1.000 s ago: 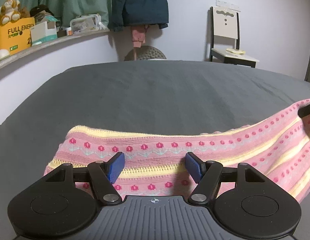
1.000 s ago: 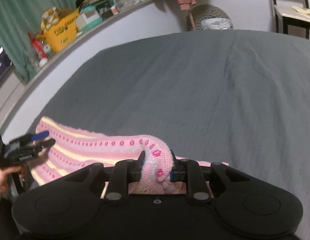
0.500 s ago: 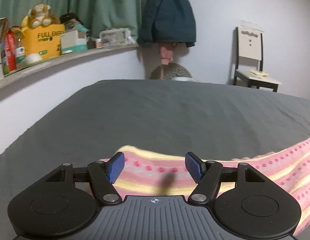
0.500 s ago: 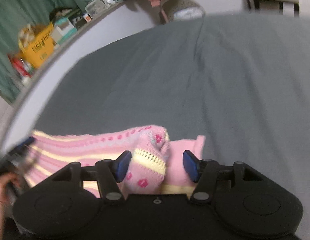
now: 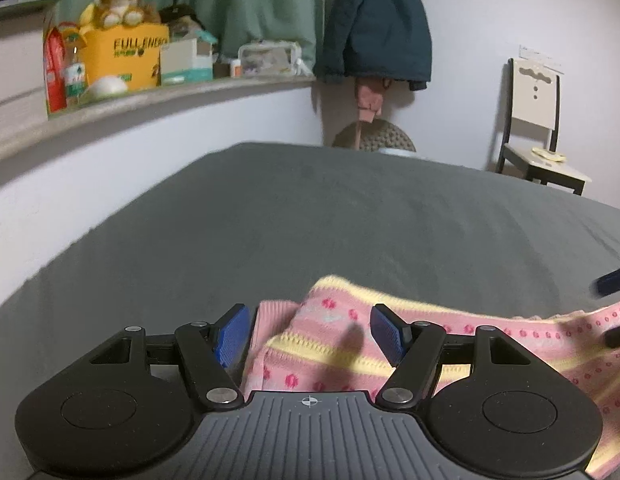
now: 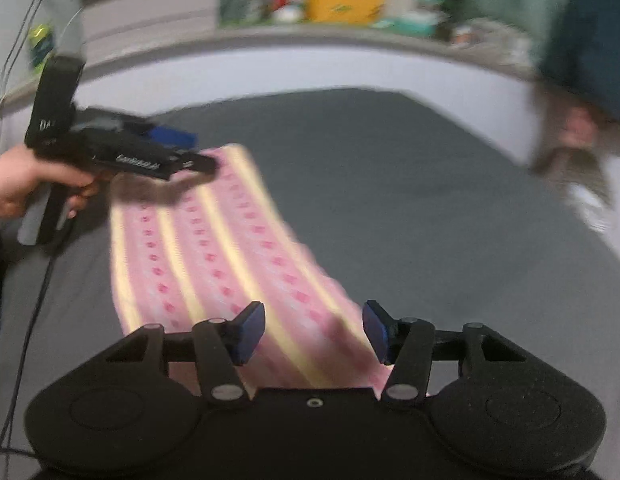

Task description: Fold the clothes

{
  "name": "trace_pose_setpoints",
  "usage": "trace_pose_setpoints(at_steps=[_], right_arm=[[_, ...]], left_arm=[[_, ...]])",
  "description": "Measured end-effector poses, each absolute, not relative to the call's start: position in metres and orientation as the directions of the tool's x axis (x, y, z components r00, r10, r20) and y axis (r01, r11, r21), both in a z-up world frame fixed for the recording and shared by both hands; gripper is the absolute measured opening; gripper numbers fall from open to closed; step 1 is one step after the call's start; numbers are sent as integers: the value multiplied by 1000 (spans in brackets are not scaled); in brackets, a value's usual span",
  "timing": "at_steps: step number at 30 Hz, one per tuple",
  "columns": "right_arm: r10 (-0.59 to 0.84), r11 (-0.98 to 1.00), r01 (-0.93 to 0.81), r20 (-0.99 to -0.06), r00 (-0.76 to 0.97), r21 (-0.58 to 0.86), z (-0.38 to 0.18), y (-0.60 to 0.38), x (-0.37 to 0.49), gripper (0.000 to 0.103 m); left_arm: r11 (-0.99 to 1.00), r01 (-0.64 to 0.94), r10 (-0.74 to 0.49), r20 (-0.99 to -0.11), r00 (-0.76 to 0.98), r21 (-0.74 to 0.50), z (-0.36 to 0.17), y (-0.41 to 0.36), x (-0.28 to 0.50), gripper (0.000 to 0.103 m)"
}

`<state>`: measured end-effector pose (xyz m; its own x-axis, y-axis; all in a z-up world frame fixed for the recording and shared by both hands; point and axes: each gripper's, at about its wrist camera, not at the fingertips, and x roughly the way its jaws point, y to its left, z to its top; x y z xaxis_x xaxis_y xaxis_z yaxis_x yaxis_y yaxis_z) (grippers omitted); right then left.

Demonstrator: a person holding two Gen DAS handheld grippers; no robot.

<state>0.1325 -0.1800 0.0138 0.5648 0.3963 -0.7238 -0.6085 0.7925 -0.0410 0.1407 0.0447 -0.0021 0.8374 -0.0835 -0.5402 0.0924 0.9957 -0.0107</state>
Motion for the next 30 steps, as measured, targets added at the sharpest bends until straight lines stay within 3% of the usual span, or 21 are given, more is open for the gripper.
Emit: trace_pose_setpoints(at_steps=[11,21,23,24,25,30], right_arm=[[440,740,-671,-791,425,51,-11,-137,189,46],[452,723,-689,-794,408,58,-10,-133,192,21],[449,721,-692,-793,412,48,-8,-133,190,18],[449,720,-693,-792,415,45,-8,-132,190,16],[447,721,-692,-790,421,39,-7,-131,190,15],[451,738,-674,-775,442,45,-5,-129,191,14]], left_arm=[[993,88,-116,-557,822,-77,-13,55,145,68],[987,128,-162,-575,802,-99,-21,54,144,67],[986,128,-164,-573,803,-104,-21,54,144,59],[987,127,-163,-572,804,-103,-21,54,144,44],[987,128,-162,-571,805,-100,-21,55,144,37],[988,112,-153,-564,811,-106,-21,57,143,16]])
